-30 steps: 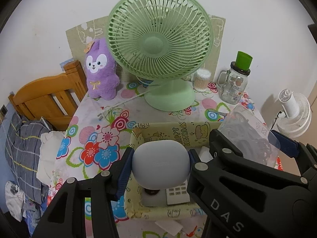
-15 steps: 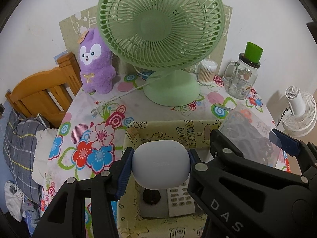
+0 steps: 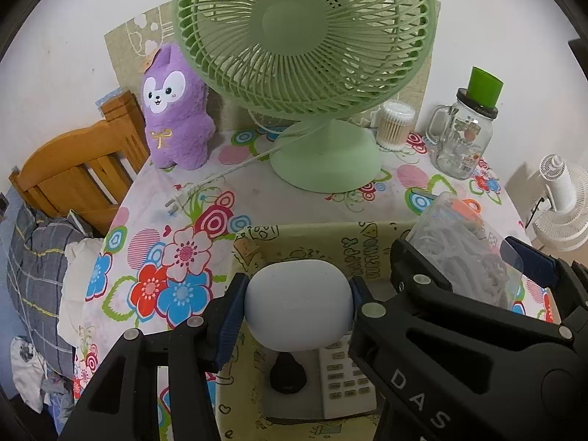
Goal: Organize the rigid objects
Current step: 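Open the left tool releasing the egg-shaped object while the right tool releases the floss-pick box, then raise both open tools up out of the fabric box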
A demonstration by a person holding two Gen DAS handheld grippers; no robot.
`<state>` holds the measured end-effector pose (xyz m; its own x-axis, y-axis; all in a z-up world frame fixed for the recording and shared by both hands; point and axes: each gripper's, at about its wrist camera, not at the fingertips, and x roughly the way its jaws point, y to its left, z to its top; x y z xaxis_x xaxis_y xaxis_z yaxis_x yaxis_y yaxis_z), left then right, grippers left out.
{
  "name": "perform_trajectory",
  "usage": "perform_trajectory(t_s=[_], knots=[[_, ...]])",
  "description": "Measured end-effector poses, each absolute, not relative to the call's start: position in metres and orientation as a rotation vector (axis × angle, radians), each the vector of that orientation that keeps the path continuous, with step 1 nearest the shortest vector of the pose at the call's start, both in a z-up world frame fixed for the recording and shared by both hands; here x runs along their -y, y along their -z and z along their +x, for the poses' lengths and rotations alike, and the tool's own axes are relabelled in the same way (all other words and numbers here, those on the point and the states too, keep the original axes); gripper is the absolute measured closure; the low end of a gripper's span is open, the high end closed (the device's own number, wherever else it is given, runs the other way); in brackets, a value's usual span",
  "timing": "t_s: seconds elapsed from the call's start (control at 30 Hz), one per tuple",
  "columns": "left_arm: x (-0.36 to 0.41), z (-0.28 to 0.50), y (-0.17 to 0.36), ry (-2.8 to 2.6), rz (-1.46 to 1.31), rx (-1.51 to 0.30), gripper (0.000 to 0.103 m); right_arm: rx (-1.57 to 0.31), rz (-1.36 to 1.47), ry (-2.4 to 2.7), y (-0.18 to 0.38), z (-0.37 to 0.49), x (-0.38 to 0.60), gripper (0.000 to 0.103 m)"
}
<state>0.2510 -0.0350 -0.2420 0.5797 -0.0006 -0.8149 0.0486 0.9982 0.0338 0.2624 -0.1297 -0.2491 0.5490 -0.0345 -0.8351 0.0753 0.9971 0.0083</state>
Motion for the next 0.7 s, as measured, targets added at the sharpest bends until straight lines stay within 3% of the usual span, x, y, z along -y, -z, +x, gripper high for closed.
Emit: perform_trajectory(t_s=[0.37,0.53,0.7], knots=[[0.037,0.256,0.247,0.055,0.086,-0.965,0.035,-0.998,0.095,-0.002,0.259,0.268,0.131,0.008],[0.038,0.254,0.243,0.063,0.081,-0.961,0.030,-0.953,0.080,0.026,0.250,0.263,0.131,0.000],[0.040,0.249,0.233,0.070,0.088,-0.940,0.025,-0.969,0.101,0.019,0.242,0.258,0.133,0.000]])
